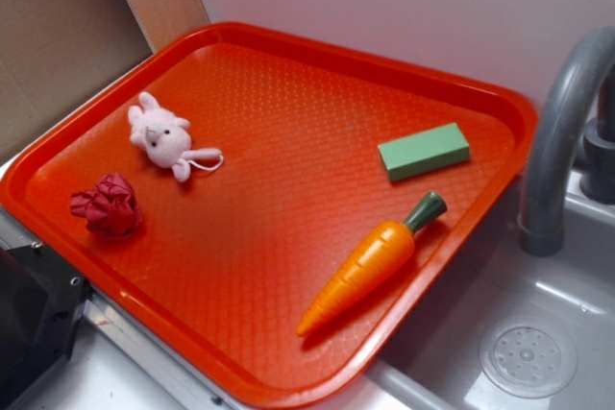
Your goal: Grab the green block.
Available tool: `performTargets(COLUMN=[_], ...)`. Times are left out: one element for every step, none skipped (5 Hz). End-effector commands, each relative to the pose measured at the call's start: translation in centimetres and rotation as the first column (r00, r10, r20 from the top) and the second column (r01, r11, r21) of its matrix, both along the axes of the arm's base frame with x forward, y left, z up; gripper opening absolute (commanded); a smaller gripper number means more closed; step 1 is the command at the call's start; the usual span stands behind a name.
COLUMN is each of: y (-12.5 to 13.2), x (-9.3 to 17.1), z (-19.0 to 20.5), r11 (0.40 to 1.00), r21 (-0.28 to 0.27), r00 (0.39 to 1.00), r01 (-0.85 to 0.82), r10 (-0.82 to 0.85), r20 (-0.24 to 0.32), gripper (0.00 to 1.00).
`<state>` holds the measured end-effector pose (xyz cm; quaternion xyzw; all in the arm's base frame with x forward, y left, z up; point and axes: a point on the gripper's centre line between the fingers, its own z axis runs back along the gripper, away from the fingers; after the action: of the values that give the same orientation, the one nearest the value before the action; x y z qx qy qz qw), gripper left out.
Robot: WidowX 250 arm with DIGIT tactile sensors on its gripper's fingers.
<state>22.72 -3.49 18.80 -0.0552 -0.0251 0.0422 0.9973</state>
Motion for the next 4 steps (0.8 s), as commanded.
performTargets(y=[0.0,-2.7,-6.8,-10.2], x=[0.0,1.4,4.1,5.9], z=[0.0,0.5,0.5,-0.1], r11=[1.0,0.996,0.973,0.92], r21=[0.0,0.028,0.071,0.103], r00=[1.0,0.995,0.967,0.901], r01=[0.0,0.082,0.222,0.378], r10=[0.0,-0.083,-0.228,-0.391], r20=[0.0,0.06,0.109,0.189], gripper=[1.0,1.0,1.0,1.0])
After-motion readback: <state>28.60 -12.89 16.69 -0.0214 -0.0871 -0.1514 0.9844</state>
